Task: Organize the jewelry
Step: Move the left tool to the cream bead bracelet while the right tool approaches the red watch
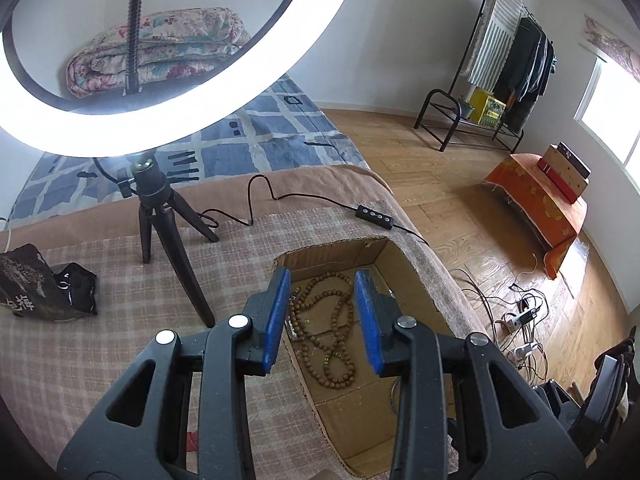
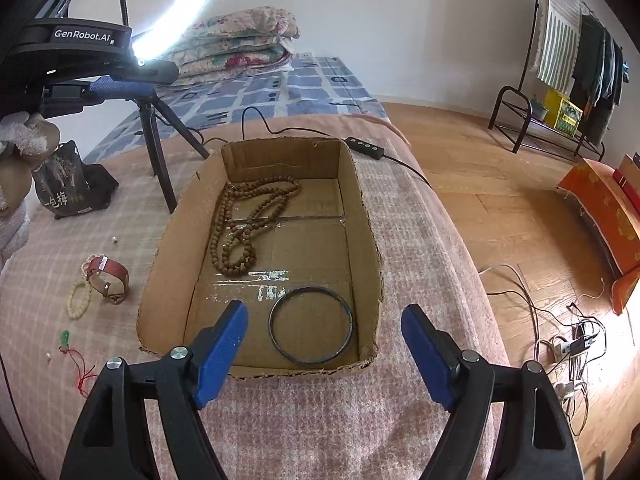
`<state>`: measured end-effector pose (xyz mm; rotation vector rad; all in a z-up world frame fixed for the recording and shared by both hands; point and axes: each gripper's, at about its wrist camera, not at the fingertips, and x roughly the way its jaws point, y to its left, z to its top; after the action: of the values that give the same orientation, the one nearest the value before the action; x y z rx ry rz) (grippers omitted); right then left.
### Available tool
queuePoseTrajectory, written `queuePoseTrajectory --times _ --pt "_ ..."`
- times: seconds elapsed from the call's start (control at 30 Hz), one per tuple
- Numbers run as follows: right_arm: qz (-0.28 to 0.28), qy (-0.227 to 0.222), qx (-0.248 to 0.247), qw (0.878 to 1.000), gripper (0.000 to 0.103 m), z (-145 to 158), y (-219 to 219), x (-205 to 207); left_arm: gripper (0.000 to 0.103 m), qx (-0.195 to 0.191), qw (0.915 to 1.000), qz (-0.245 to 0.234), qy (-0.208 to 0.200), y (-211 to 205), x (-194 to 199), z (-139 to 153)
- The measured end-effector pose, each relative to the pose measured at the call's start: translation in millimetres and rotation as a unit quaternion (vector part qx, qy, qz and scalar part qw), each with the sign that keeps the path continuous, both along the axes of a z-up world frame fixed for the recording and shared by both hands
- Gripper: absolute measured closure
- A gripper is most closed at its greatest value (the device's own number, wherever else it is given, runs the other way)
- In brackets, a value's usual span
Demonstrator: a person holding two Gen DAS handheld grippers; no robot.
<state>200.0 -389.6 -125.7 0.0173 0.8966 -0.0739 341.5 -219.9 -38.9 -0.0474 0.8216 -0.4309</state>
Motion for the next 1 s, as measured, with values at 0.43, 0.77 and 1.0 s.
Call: queuePoseTrajectory --times 0.43,0.77,1.0 --pt "-0.005 -0.03 -0.002 1.0 0.022 32 8 -23 0.07 0.009 0.9993 0.023 -0.03 51 -43 34" --pt "0.002 -0.055 0.008 0.998 0.022 57 31 -41 0.07 0.015 0.9972 0.051 -0.052 114 -86 56" --pt "0.021 -0.057 0.022 0.998 0.022 58 57 -42 0.07 0.018 0.9954 0.084 -0.041 171 -105 40"
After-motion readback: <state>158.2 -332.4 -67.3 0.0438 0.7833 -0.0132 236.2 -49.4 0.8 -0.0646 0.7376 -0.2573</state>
